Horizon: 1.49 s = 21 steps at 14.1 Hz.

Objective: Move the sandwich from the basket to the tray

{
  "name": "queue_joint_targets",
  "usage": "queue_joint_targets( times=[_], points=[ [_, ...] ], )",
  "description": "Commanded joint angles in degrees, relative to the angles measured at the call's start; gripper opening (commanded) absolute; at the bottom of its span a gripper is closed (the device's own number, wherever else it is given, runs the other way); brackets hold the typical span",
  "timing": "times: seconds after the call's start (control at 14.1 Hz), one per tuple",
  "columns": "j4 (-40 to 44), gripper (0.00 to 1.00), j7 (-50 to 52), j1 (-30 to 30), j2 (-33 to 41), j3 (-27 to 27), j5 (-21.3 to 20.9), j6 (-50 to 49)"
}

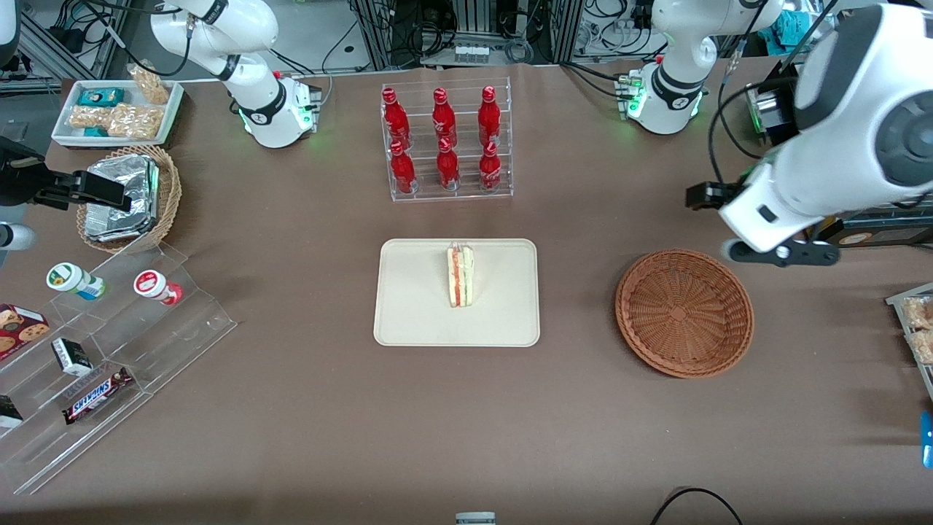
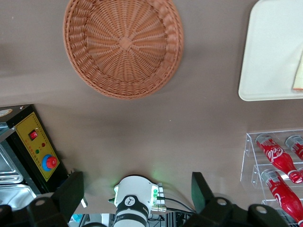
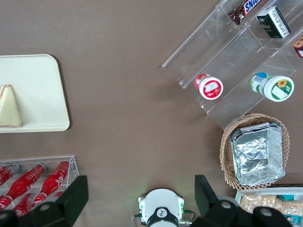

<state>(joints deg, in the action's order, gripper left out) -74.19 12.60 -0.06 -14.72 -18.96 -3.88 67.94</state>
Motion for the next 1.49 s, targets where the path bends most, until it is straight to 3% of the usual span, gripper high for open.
queue_joint_targets(
  times=[0.0,0.14,0.35,0.43,0.85,1.42],
  points=[
    [-1.4,1.00,0.3,0.3,3.0,0.0,-1.0,-1.7],
    [-5.0,1.00,1.8,0.4,6.1,0.3,-1.6,-6.8],
    [-25.2,1.00,2.6,0.9,19.7,0.5,-1.0,5.7],
    [-27.7,1.00,2.5,0.9,21.1,0.7,-0.7,7.7],
    [-13.7,1.00,1.6,1.8,13.2,1.1,-0.8,1.7],
    [-12.5,1.00,1.6,3.6,12.6,2.2,-0.5,1.6]
  ],
)
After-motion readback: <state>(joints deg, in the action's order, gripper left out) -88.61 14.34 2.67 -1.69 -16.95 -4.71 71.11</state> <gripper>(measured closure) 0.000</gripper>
